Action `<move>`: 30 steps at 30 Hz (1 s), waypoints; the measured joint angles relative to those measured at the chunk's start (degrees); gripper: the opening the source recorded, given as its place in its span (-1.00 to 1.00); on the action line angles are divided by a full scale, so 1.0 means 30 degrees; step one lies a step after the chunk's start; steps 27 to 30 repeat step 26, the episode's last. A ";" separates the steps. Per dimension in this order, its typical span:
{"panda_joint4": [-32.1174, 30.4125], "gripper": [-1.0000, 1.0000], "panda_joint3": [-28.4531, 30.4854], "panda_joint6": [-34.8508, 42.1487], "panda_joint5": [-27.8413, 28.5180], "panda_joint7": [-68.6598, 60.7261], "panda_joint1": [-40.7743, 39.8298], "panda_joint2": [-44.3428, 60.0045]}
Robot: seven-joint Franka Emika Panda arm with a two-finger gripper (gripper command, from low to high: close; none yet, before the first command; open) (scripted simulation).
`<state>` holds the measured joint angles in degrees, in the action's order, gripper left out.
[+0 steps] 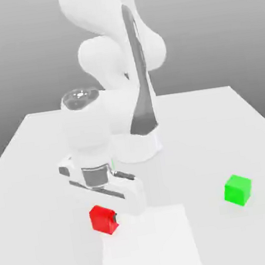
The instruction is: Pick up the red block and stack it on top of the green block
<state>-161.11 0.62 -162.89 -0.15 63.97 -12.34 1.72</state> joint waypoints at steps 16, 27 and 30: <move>0.0365 -1.00 -0.7640 0.3051 -0.1858 -0.1651 0.9873 -0.2826; 0.0556 1.00 -0.6860 -0.0501 0.2491 0.1438 1.0208 0.1192; 0.0556 1.00 -0.6860 -0.0501 0.2491 0.1438 1.0208 0.1192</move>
